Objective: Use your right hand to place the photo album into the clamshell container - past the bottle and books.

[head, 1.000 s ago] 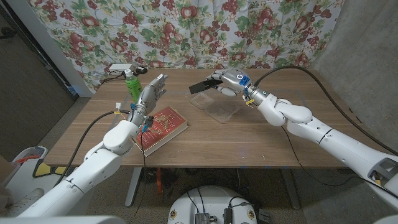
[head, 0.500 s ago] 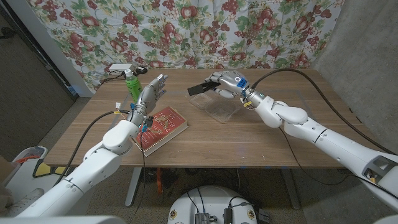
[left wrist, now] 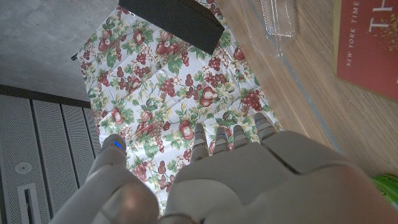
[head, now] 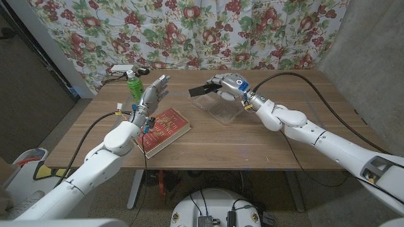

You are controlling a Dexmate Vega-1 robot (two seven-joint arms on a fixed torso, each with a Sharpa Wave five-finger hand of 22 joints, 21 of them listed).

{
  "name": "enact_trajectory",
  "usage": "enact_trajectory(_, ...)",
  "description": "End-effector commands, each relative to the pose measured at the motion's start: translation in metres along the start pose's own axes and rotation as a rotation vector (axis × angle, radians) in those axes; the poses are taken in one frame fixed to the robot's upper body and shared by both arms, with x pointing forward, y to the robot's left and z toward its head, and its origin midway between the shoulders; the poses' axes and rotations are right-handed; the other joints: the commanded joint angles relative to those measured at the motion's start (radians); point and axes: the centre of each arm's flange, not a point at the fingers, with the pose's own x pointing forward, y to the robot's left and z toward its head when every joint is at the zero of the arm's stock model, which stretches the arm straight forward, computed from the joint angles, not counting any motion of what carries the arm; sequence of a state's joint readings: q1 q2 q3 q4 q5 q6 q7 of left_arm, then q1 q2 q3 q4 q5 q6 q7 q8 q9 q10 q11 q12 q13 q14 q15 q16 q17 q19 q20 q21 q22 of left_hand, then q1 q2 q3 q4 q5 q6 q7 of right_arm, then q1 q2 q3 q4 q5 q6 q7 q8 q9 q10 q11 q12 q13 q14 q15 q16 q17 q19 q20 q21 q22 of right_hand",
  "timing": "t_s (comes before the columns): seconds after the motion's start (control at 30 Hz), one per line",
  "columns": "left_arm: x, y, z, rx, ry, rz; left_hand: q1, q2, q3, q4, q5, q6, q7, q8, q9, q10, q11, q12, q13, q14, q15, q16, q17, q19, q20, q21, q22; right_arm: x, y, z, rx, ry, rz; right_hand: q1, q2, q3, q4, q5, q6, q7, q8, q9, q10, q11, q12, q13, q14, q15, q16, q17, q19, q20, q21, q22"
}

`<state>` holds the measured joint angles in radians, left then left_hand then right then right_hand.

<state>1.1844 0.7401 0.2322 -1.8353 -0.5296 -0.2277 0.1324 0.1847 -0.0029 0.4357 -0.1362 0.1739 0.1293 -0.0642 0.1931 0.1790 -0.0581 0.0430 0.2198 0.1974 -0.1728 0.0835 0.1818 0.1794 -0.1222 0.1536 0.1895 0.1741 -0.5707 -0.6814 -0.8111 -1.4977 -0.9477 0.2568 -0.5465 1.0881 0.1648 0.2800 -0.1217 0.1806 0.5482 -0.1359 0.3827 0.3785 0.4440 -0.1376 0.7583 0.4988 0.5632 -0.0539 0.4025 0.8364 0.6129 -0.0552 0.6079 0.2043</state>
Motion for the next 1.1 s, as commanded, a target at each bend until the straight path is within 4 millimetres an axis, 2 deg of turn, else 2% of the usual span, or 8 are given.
enact_trajectory(0.03,-0.001,0.0,0.001,0.008,0.008,-0.002,0.004,0.002,-0.003,-0.004,0.001,0.006,-0.002,-0.003,0.004,0.001,0.001,0.004,0.002,-0.065,0.004,0.006,0.004,0.001,-0.005,0.005,0.003,0.004,0.014,0.004,0.02,0.0,-0.005,-0.001,0.007,0.004,0.001,0.0,0.0,-0.003,-0.001,0.002,-0.005,0.003,0.003,0.005,-0.007,-0.172,-0.004,0.006,-0.006,-0.154,0.008,0.002)
enact_trajectory(0.4,-0.002,-0.002,0.003,0.011,0.011,-0.006,0.004,0.002,-0.003,-0.004,0.001,0.005,-0.002,-0.004,0.004,0.002,0.001,0.004,0.002,-0.064,0.003,0.006,0.004,0.001,-0.004,0.005,0.003,0.003,0.025,0.0,0.015,0.014,0.003,-0.003,0.01,0.008,0.003,0.0,-0.003,0.0,-0.005,0.004,-0.009,0.0,0.002,0.01,-0.013,-0.171,-0.011,0.013,-0.017,-0.154,0.012,0.001)
enact_trajectory(0.7,-0.003,-0.002,0.004,0.015,0.016,-0.008,0.004,0.002,-0.004,-0.004,0.001,0.007,-0.002,-0.004,0.004,0.002,0.003,0.005,0.002,-0.065,0.003,0.006,0.004,0.001,-0.004,0.005,0.003,-0.001,0.04,-0.002,0.014,0.022,0.02,-0.004,0.011,0.012,0.005,0.001,-0.02,-0.006,-0.015,0.006,-0.032,-0.004,-0.006,0.016,-0.031,-0.17,-0.026,0.017,-0.043,-0.156,0.011,0.0)
enact_trajectory(1.1,-0.002,-0.003,0.007,0.023,0.015,-0.014,0.004,0.002,-0.004,-0.004,0.001,0.007,-0.001,-0.003,0.004,0.001,0.002,0.004,0.002,-0.064,0.004,0.006,0.004,0.001,-0.004,0.005,0.003,-0.002,0.049,-0.004,0.02,0.047,0.022,-0.01,0.015,0.016,0.011,0.001,-0.045,-0.003,-0.03,0.01,-0.06,-0.001,-0.017,0.023,-0.063,-0.168,-0.042,0.028,-0.073,-0.156,0.013,0.0)
